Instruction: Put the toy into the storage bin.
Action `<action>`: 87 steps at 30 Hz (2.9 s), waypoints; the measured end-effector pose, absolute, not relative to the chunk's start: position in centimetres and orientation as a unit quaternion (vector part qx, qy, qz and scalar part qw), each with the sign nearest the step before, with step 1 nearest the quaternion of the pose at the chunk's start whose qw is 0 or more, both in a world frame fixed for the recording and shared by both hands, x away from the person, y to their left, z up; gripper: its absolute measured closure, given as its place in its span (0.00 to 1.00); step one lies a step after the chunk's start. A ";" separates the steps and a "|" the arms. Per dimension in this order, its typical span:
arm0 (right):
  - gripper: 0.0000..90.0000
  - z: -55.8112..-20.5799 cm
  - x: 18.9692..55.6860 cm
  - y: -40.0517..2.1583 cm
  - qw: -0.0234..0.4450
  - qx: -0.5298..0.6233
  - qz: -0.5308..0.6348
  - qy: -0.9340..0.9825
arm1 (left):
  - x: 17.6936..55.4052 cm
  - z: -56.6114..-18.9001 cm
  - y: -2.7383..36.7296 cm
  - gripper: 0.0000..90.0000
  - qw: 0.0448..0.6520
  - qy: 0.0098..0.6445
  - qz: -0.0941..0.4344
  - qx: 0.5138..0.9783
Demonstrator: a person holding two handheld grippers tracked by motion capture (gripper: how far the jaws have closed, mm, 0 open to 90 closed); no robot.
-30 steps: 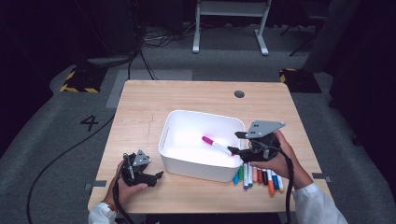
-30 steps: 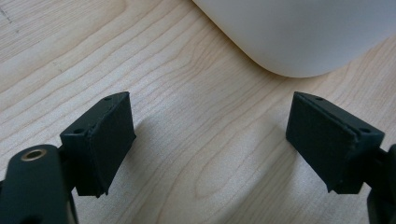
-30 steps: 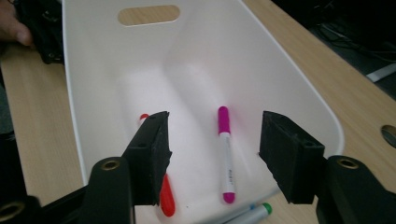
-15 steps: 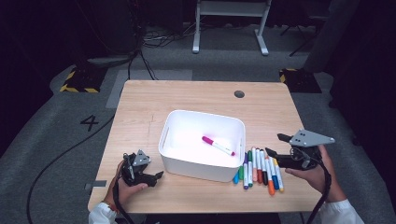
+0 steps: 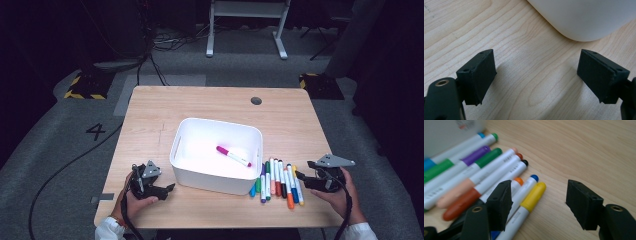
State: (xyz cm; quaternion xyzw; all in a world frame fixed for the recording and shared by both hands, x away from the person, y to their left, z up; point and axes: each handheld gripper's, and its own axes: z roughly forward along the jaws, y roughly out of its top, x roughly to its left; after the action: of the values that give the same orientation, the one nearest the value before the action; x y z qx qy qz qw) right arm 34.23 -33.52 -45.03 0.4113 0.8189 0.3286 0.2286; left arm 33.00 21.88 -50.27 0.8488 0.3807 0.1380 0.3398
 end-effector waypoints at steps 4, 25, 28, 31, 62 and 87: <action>0.45 -46.5 34.9 -33.7 0.232 0.427 0.317 0.815 | 33.0 -50.3 21.9 0.17 0.340 0.381 0.138 0.849; 0.69 -49.1 36.3 -36.0 0.204 0.489 0.316 0.787 | 33.0 -50.3 21.9 0.17 0.340 0.380 0.138 0.849; 0.74 -49.1 36.2 -36.3 0.204 0.487 0.319 0.787 | 33.0 -50.3 21.9 0.17 0.340 0.381 0.138 0.849; 0.81 -49.2 36.1 -36.3 0.204 0.479 0.322 0.790 | 33.0 -50.3 21.9 0.17 0.340 0.380 0.138 0.849; 0.84 -44.3 34.5 -36.9 0.221 0.435 0.431 0.759 | 33.0 -50.3 21.9 0.17 0.340 0.381 0.138 0.849; 0.84 -33.1 34.6 -29.3 0.218 0.306 0.507 0.776 | 33.0 -50.3 21.9 0.17 0.340 0.381 0.138 0.849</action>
State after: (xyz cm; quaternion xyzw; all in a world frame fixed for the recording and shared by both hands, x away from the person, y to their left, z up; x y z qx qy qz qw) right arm 34.61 -29.33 -33.05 0.3057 0.7758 0.5069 0.2183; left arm 33.00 21.87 -50.27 0.8488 0.3806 0.1382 0.3398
